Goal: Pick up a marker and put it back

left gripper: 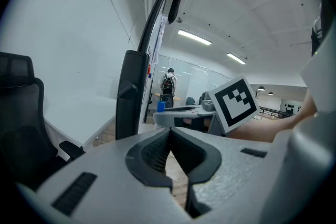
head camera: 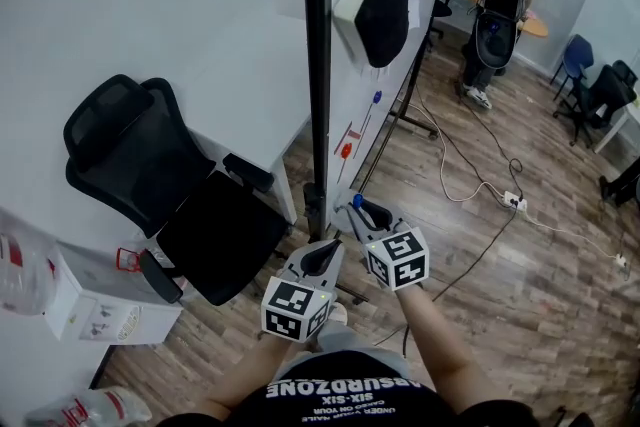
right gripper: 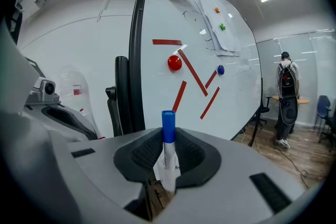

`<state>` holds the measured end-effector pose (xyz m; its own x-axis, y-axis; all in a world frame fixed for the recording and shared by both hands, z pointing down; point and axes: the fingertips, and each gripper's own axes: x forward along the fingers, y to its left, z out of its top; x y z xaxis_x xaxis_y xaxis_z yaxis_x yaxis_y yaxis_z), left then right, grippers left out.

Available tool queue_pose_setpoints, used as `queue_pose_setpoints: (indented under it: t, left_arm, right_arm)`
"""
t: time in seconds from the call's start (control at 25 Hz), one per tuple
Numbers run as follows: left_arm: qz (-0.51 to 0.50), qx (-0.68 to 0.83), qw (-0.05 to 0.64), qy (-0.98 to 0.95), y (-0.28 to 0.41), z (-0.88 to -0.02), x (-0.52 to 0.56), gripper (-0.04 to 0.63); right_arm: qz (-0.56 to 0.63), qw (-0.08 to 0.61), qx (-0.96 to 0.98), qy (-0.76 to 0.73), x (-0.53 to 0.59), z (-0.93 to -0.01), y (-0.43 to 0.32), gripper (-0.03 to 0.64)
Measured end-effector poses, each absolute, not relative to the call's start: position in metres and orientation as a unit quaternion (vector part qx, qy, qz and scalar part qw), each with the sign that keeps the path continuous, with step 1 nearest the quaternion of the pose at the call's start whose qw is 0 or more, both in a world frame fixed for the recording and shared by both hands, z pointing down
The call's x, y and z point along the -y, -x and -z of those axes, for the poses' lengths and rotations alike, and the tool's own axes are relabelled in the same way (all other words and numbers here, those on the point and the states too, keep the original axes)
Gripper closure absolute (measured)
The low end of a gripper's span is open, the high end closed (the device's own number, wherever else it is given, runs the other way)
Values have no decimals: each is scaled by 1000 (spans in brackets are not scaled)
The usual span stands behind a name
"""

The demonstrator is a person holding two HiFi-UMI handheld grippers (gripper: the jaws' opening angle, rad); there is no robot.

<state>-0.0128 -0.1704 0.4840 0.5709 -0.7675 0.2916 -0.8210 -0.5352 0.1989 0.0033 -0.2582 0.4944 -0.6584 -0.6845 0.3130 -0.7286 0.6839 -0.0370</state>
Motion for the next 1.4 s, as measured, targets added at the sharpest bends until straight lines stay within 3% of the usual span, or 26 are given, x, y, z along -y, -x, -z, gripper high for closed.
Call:
queue_pose_setpoints:
  t: [1.4]
  left_arm:
    - [-86,451,154,-875,18,-479,158,588]
  right_arm:
    - [-80,203,893,-394,239,-536,-6,552]
